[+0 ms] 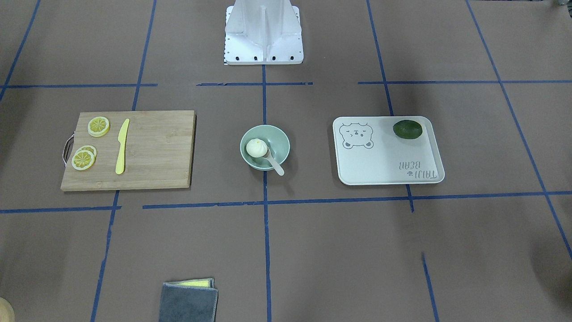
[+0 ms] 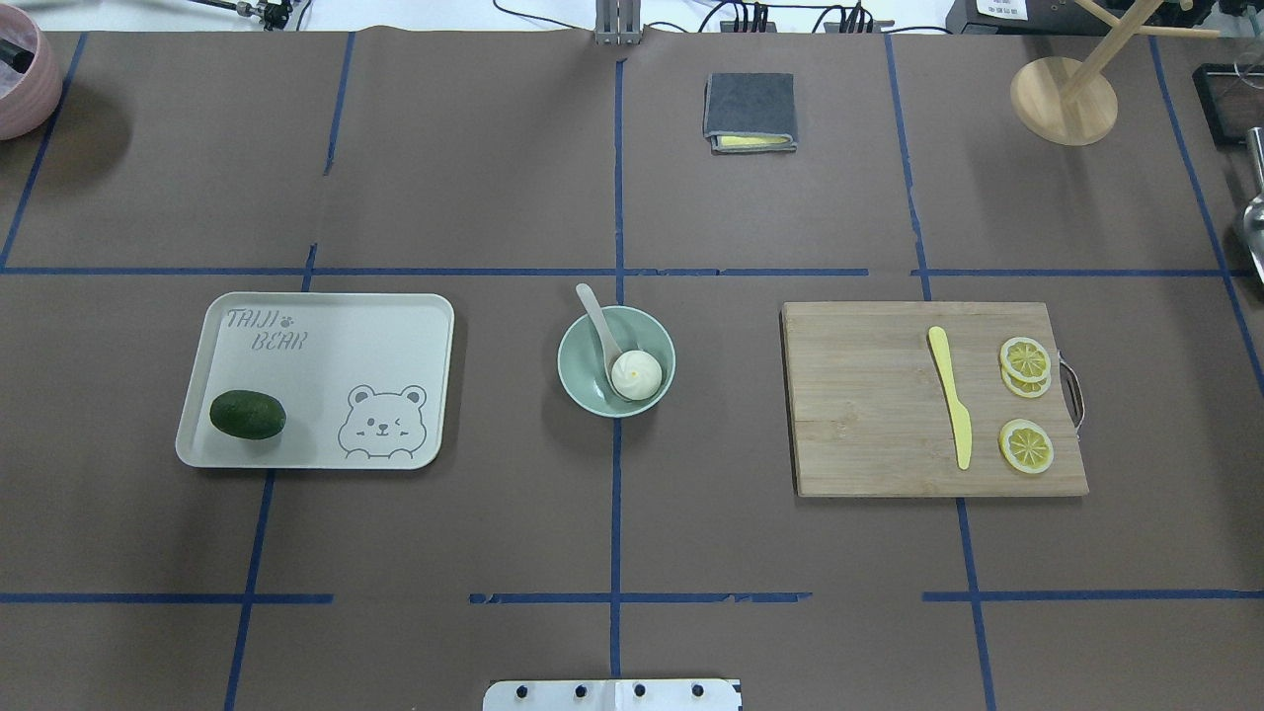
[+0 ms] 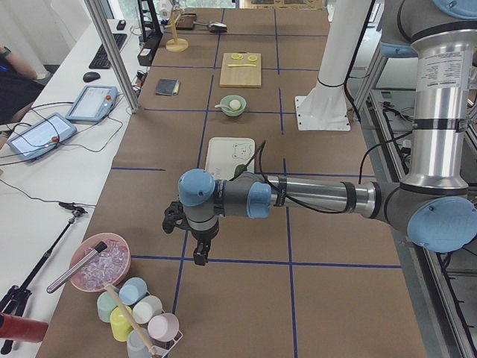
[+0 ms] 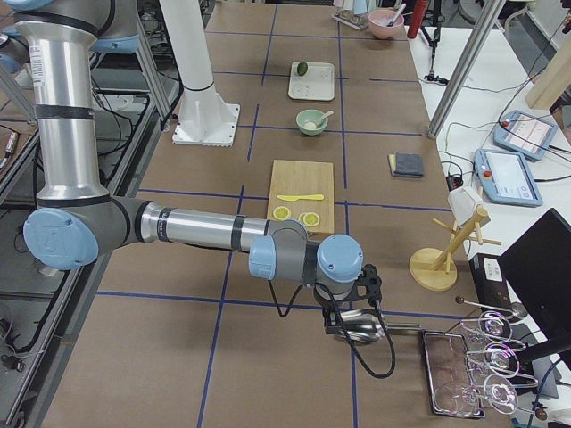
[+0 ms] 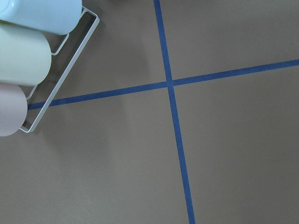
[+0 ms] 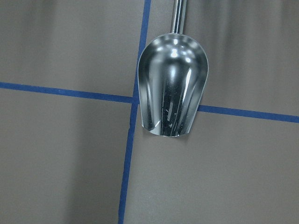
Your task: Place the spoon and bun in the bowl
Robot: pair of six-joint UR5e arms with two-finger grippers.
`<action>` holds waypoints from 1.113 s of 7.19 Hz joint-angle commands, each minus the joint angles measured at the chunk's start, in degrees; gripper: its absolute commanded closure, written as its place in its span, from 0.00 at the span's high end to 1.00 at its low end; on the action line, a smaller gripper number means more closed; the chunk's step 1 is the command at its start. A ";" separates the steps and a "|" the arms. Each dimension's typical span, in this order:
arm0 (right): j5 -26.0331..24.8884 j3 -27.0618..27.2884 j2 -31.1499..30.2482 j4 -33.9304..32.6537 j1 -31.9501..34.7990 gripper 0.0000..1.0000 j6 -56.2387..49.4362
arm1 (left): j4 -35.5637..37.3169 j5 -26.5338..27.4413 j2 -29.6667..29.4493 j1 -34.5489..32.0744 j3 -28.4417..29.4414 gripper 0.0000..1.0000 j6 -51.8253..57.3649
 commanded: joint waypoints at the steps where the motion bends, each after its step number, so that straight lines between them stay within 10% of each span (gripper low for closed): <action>1: 0.30 0.47 0.02 0.00 0.09 1.00 0.02 | 0.04 -0.07 0.04 -0.03 -0.05 1.00 0.00; 8: 0.39 1.70 0.02 0.00 0.18 1.00 0.11 | 0.04 -0.07 -0.04 -0.03 -0.14 1.00 0.09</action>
